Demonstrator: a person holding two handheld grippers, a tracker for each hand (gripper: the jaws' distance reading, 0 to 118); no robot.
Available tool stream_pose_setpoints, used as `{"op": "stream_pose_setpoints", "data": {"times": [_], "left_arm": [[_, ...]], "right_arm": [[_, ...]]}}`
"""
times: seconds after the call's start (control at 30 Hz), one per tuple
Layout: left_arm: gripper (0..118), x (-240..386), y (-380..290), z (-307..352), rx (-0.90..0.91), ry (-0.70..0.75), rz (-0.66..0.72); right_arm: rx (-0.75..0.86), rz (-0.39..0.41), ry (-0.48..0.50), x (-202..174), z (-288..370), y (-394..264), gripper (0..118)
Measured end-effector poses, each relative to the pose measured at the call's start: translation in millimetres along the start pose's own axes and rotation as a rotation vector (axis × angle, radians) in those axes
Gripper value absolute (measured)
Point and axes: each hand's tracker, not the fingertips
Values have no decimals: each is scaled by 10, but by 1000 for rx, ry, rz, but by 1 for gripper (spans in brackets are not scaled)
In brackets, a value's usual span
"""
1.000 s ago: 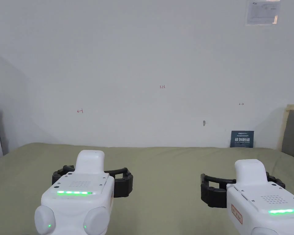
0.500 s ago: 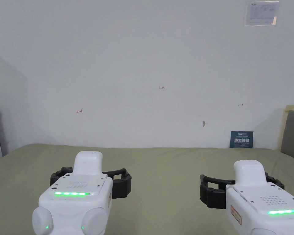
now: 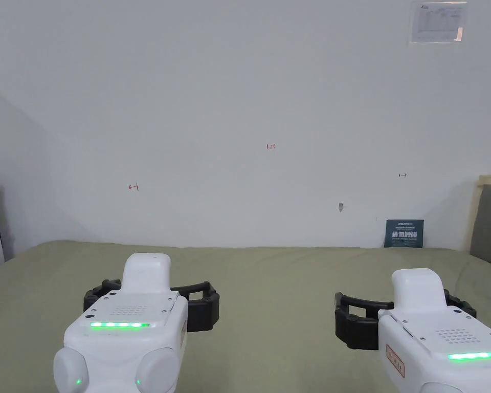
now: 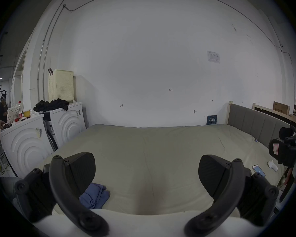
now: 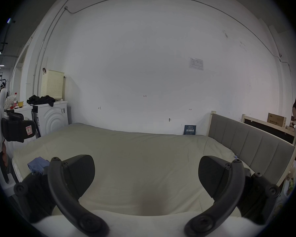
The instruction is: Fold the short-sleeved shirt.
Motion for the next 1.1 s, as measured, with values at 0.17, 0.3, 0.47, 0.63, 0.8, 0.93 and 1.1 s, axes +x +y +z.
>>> {"op": "stream_pose_setpoints", "data": {"times": [0.17, 0.3, 0.47, 0.63, 0.8, 0.93, 1.1], "left_arm": [[118, 56, 3, -53, -35, 74, -52], [118, 12, 5, -41, -42, 29, 2], [118, -114, 34, -49, -31, -70, 109], [118, -85, 32, -77, -7, 24, 40], [118, -130, 37, -83, -48, -17, 49], [118, -120, 24, -32, -10, -37, 37], [118, -106, 40, 5, 8, -39, 35]], "right_arm": [[1, 0, -2, 11, -1, 2, 118], [3, -3, -4, 24, -3, -4, 118], [0, -4, -2, 25, 0, -8, 118], [2, 1, 1, 20, 2, -11, 118], [4, -6, 1, 11, -5, 3, 118], [6, 4, 4, -3, -6, 2, 118], [2, -3, 3, -1, -9, -2, 118]]}}
